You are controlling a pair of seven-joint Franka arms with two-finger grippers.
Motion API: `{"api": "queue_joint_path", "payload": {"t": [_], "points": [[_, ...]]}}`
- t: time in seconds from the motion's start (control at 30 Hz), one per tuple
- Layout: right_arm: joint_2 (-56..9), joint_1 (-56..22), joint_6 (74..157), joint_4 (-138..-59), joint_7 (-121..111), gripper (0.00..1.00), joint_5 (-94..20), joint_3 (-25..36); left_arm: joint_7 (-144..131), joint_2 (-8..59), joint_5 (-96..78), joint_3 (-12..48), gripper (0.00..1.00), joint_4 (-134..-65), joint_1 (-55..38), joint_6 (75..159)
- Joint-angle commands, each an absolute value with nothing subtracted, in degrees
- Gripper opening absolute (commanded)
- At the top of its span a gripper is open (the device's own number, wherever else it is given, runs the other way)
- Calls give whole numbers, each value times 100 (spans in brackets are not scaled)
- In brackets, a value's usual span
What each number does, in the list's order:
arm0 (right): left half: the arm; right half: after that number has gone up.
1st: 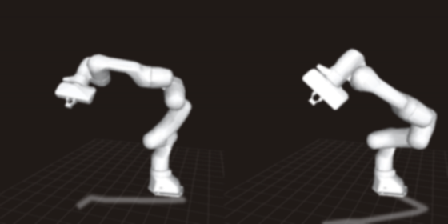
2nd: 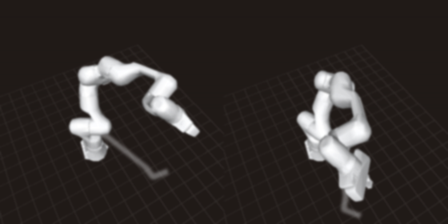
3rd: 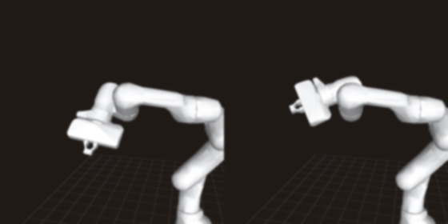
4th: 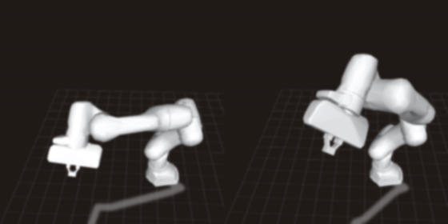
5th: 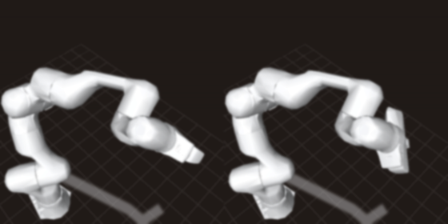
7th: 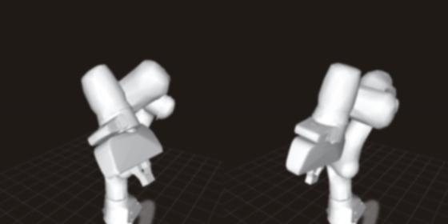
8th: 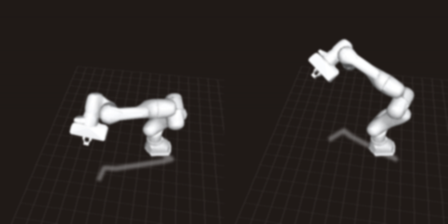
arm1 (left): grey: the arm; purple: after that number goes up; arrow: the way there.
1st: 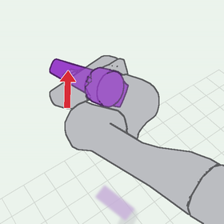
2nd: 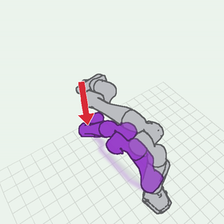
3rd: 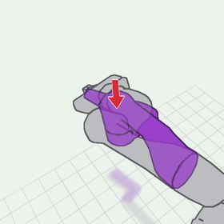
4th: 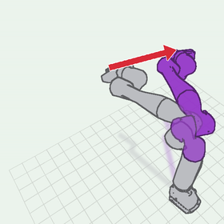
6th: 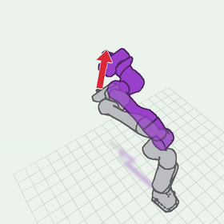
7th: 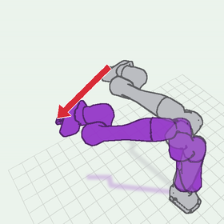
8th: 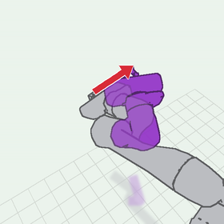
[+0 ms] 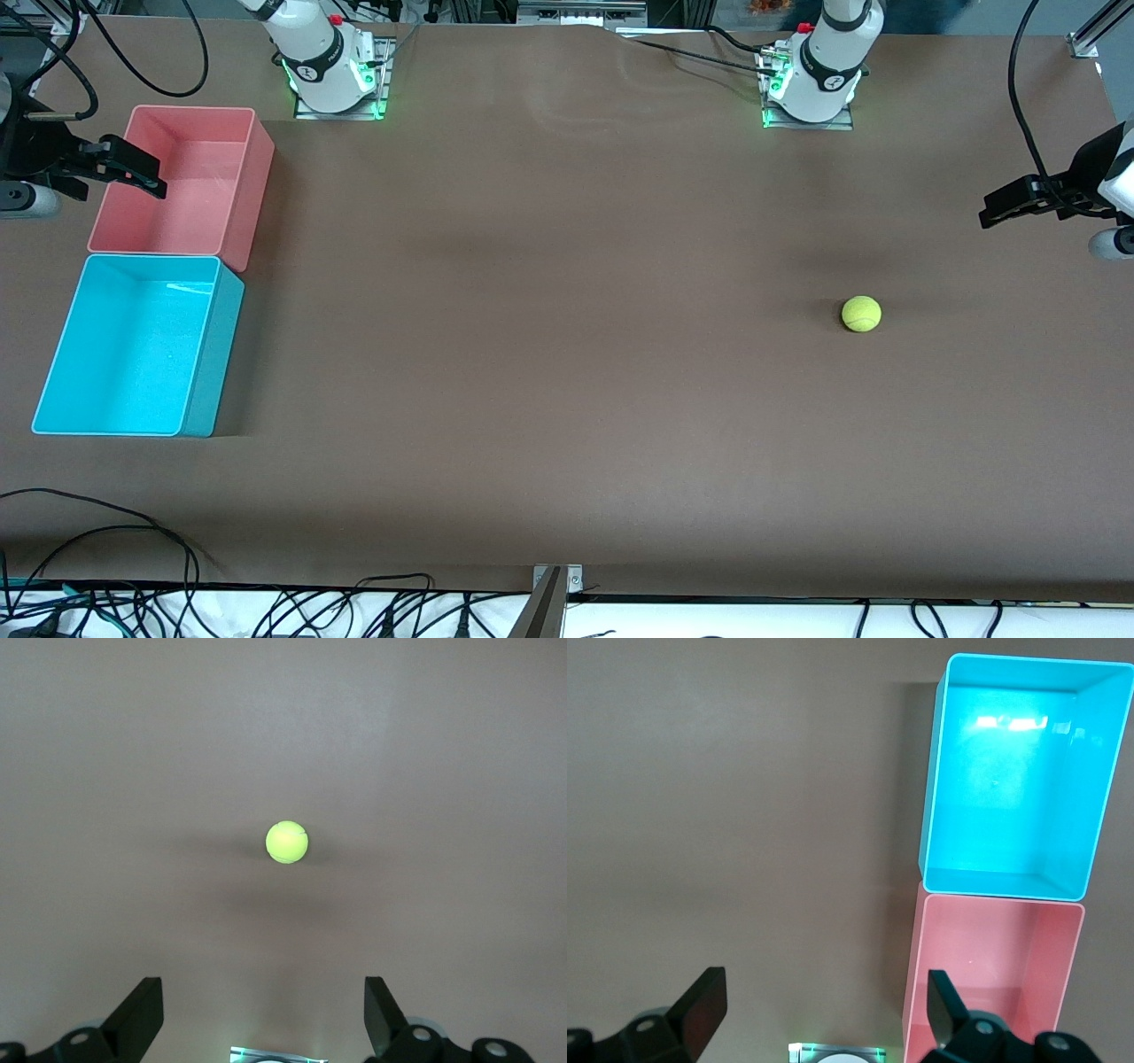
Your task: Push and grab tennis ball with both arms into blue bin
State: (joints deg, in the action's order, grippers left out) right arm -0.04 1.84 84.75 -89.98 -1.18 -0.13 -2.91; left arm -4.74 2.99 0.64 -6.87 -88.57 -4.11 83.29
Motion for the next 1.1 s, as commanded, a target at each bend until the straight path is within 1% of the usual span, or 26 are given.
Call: {"api": "queue_joint_path", "payload": {"t": [0.0, 0.17, 1.07], "points": [[-44, 176, 8376, -8842, -123, 100, -26, -290, -483, 167, 159, -659, 100, -8965, -422, 8428], [-44, 176, 8385, -8842, -114, 100, -18, -290, -483, 176, 114, -659, 100, -8965, -439, 8552], [-44, 176, 8376, -8842, -132, 100, -18, -290, -483, 193, 114, -659, 100, -8965, -448, 8525]]}}
